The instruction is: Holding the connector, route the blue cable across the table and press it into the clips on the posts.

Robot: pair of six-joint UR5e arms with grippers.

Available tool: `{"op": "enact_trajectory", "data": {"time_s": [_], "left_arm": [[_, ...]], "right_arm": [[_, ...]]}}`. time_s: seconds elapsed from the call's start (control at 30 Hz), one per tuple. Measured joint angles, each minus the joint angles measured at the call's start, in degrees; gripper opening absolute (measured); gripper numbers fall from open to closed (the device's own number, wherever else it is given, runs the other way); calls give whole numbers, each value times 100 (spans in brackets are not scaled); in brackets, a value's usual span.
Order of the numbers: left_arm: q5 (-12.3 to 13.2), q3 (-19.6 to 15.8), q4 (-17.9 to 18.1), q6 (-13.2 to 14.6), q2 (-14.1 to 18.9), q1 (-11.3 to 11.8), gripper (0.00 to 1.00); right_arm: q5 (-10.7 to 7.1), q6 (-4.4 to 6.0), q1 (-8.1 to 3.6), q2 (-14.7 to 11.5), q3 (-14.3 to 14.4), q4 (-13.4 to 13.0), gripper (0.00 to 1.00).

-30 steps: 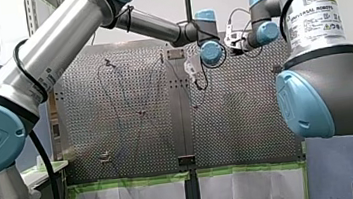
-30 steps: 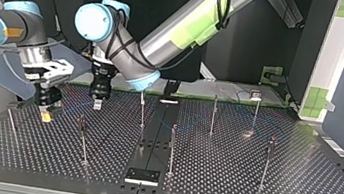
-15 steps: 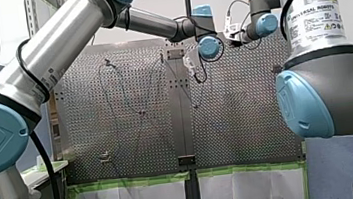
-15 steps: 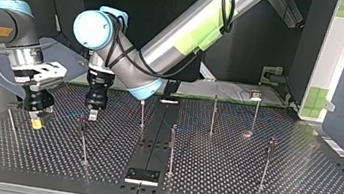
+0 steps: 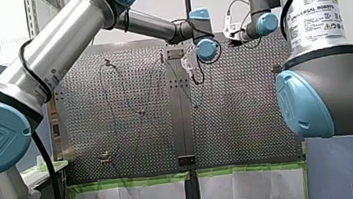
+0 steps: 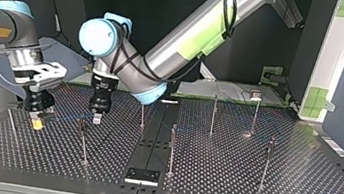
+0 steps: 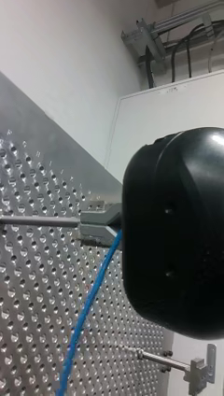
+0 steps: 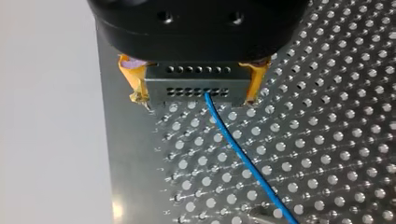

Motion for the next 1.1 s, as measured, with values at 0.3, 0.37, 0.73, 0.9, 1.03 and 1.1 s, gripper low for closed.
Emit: {"op": "enact_trajectory", "data": {"time_s": [0.3, 0.37, 0.73, 0.9, 1.03, 1.1], "left_arm": [[411, -45, 104, -1, -123, 74, 0], [453, -48, 160, 1, -145, 86, 0], [632, -51, 440, 19, -167, 269, 0], [688, -53, 566, 33, -169, 360, 0], [745, -52, 610, 41, -169, 472, 0], [774, -52, 617, 43, -169, 511, 0]], "right_arm": [[-1, 4, -15, 62, 0, 2, 0], [-1, 3, -19, 64, 0, -1, 0], [-1, -9, -33, 126, -1, -30, 0], [-4, -29, -72, 178, -1, -52, 0], [-63, -19, -123, 214, -1, -101, 0], [-101, -15, -150, 235, -1, -116, 0]]}}
